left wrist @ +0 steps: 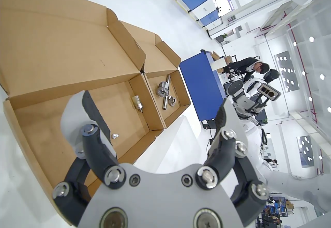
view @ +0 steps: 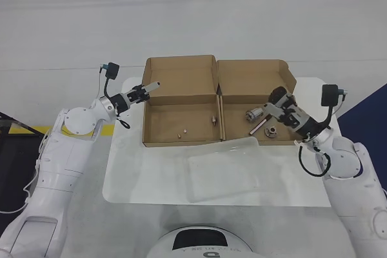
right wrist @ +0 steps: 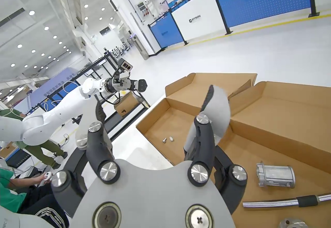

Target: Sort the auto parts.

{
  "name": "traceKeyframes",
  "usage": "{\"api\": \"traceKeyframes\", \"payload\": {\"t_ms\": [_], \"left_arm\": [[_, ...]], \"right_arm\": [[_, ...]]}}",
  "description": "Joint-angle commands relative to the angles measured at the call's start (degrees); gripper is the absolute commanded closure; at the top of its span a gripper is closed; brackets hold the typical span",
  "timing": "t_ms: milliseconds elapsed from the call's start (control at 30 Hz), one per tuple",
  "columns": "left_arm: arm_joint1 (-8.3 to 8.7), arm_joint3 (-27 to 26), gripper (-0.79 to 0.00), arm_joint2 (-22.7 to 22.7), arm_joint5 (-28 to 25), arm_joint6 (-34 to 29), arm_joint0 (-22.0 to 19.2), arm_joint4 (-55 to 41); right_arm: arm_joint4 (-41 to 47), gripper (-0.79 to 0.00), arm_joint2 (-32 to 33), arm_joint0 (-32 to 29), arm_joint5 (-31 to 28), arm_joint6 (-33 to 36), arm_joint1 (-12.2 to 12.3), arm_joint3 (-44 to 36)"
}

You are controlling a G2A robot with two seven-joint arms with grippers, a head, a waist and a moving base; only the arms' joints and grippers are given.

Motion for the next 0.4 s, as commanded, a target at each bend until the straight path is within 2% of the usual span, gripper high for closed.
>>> {"api": "traceKeyframes", "payload": {"t_ms": [0,133,367], "left_arm": [[0.0,0.0,-0.784,0.0,0.0,0.0,0.0,0.0],[0.0,0.0,-0.784,0.0,0.0,0.0,0.0,0.0],[0.0,0.0,-0.785,0.0,0.0,0.0,0.0,0.0]], "right_arm": [[0.0,-0.73,0.0,0.0,0.0,0.0,0.0,0.0],[-0.1,-0.782,-0.1,0.0,0.1,-0.1,0.0,0.0],[-0.1,-0.784,-0.1,0.0,0.1,-0.1,0.0,0.0]]}}
